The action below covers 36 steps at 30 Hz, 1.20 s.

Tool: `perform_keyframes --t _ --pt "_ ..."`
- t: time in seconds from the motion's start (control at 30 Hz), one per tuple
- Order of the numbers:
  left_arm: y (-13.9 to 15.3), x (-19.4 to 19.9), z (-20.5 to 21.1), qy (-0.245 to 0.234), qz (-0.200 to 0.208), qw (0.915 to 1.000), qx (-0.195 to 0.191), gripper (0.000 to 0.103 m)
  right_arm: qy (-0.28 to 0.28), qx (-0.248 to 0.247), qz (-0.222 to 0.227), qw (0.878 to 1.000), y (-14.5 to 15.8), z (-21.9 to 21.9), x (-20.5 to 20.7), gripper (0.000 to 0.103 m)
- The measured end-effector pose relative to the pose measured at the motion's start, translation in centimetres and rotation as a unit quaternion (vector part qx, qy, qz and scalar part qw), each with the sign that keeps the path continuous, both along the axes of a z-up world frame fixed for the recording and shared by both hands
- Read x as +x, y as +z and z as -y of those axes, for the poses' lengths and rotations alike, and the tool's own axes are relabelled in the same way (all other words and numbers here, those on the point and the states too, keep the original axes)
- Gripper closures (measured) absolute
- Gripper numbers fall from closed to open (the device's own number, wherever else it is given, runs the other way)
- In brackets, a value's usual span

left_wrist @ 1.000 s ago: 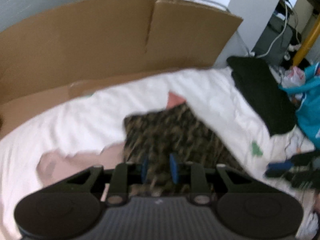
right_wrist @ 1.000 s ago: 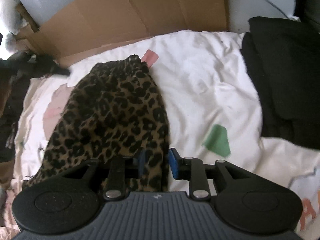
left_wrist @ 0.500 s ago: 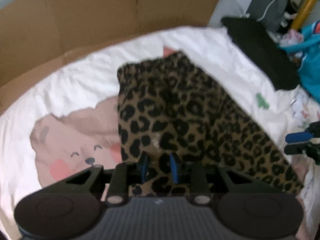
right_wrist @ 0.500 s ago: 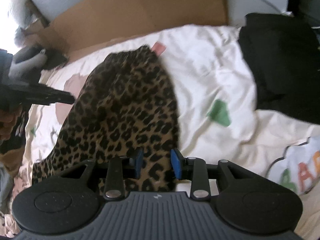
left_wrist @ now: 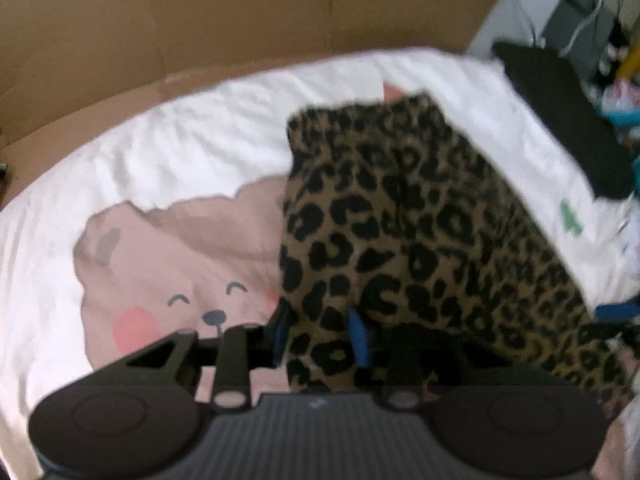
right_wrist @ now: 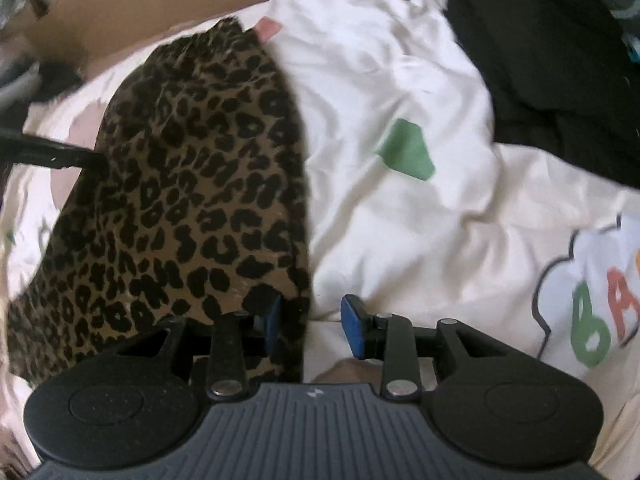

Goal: Fold clothes
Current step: 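Lay the leopard trousers flat on the duvet with both closed tools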

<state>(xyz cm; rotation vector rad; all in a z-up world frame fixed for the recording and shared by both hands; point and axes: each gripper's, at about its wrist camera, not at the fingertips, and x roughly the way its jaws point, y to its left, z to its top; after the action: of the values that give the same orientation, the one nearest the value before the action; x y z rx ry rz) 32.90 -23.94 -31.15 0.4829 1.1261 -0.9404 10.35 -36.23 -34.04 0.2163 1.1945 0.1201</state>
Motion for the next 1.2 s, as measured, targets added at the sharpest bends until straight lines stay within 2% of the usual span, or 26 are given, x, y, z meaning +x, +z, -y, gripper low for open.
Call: perform_keyframes --t 0.07,0.13,0.23,0.33,0.43,0.7,0.83,0.93,1.1,1.13,1.2 --pt "0.9 0.1 -0.9 0.003 -0.008 0.9999 -0.012 0.074 -0.002 0.003 0.014 1.0 0.5 0.2 -0.3 0.063" --pt "1.3 -0.1 -1.7 0.005 -0.019 0.9996 -0.02 0.088 0.003 0.014 0.035 0.999 1.2 0.0 -0.4 0.063" --pt "1.4 -1.1 -2.7 0.004 -0.041 0.9985 -0.036 0.093 0.017 0.053 0.061 0.997 2.1 -0.4 -0.2 0.063" --pt "0.5 -2.2 -2.8 -0.006 -0.061 0.997 -0.047 0.094 0.044 0.064 0.067 0.995 2.4 -1.5 0.8 0.063" --pt "-0.7 -3.1 -2.7 -0.008 -0.066 0.9972 -0.036 0.094 0.069 0.058 0.063 0.994 2.1 -2.7 2.2 0.063" --pt "-3.0 -2.2 -3.4 0.033 -0.063 0.9972 -0.023 0.096 0.089 0.033 0.049 0.994 0.3 -3.3 5.3 0.065" --pt "-3.4 -1.8 -4.2 0.041 -0.057 0.9974 -0.012 0.096 0.1 -0.002 0.033 0.994 -1.1 -3.0 5.6 0.088" --pt "-3.8 -1.4 -5.2 0.055 -0.064 0.9964 -0.004 0.096 0.097 -0.006 0.025 0.995 -1.1 -2.7 5.6 0.09" --pt "-2.5 -1.4 -6.5 0.056 -0.061 0.9966 0.008 0.095 0.098 -0.017 0.007 0.995 -0.3 -2.5 5.5 0.09" --pt "-2.0 -1.3 -6.9 0.061 -0.06 0.9963 0.005 0.094 0.095 -0.012 0.005 0.995 0.0 -2.2 5.3 0.087" --pt "-0.9 -1.1 -7.8 0.071 -0.061 0.9956 -0.003 0.09 0.082 0.028 0.002 0.996 0.7 -1.0 4.6 0.087"
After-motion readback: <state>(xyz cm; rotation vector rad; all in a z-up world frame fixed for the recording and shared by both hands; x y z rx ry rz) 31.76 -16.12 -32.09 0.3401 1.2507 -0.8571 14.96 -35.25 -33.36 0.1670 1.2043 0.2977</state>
